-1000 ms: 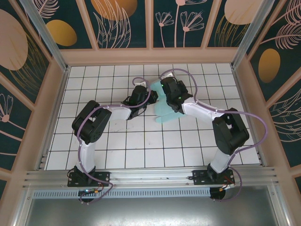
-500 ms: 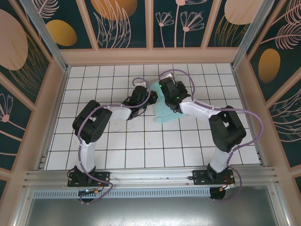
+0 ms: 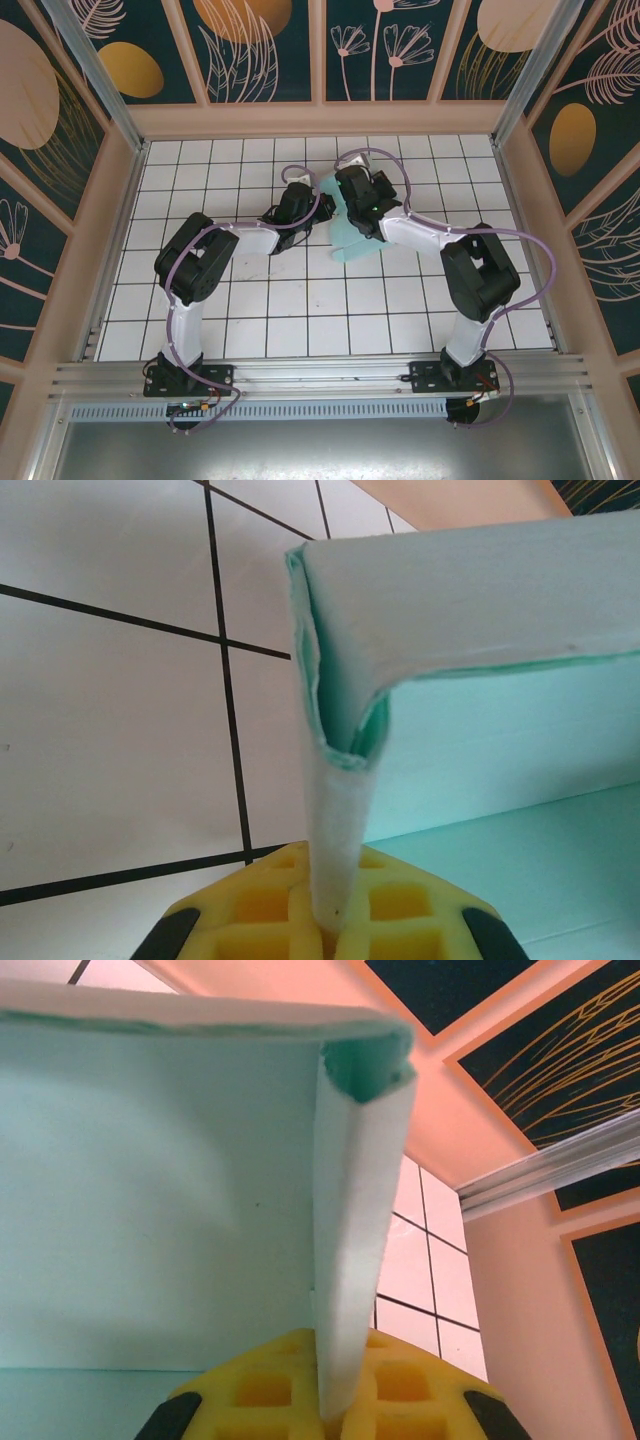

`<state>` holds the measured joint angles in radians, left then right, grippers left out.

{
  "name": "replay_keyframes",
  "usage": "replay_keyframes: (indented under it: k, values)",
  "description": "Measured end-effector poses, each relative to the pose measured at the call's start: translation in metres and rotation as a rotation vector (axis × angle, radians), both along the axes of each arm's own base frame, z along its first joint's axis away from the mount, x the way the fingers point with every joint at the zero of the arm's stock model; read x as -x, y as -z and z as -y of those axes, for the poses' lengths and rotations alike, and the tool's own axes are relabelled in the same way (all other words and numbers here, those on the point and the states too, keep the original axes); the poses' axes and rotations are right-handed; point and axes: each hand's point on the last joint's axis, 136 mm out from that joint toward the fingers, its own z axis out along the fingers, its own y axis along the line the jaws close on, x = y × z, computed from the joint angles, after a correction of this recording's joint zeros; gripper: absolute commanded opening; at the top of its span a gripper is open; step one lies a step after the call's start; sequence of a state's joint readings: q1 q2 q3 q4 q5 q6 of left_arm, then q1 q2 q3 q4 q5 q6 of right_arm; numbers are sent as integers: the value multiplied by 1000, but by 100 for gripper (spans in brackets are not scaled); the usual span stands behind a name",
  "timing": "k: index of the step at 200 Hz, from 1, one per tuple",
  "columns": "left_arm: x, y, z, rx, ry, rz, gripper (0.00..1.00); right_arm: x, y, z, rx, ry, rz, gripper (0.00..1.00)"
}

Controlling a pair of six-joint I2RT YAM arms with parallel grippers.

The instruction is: Fold the paper box

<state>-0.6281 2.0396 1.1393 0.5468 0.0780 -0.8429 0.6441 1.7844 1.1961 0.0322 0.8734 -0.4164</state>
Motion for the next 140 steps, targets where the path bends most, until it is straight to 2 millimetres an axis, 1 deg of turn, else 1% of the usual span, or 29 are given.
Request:
replay_keyframes:
  k: [22, 51, 98, 111, 127, 135, 137, 140]
  values:
    - [0, -1, 0, 3, 0, 2, 0, 0, -2, 0, 12, 13, 20, 0]
    - [0, -1, 0, 2, 0, 1, 0, 0, 2, 0, 34, 37, 41, 0]
    - [0, 0, 0, 1, -3, 2, 0, 0, 2, 1, 24, 55, 58, 0]
    - [-1, 0, -1, -1, -7, 3, 0, 1, 3, 0, 7, 52, 55, 7]
    - [-1, 0, -1, -1, -8, 3, 0, 3, -1, -1, -25, 40, 54, 15]
    - [-1, -1, -1, -1, -8, 5, 0, 4, -3, -2, -42, 33, 52, 22]
    - [-1, -1, -1, 0, -7, 5, 0, 5, -4, -2, -52, 32, 52, 25]
    - [-1, -1, -1, 0, -6, 5, 0, 5, -5, -2, -58, 30, 51, 26]
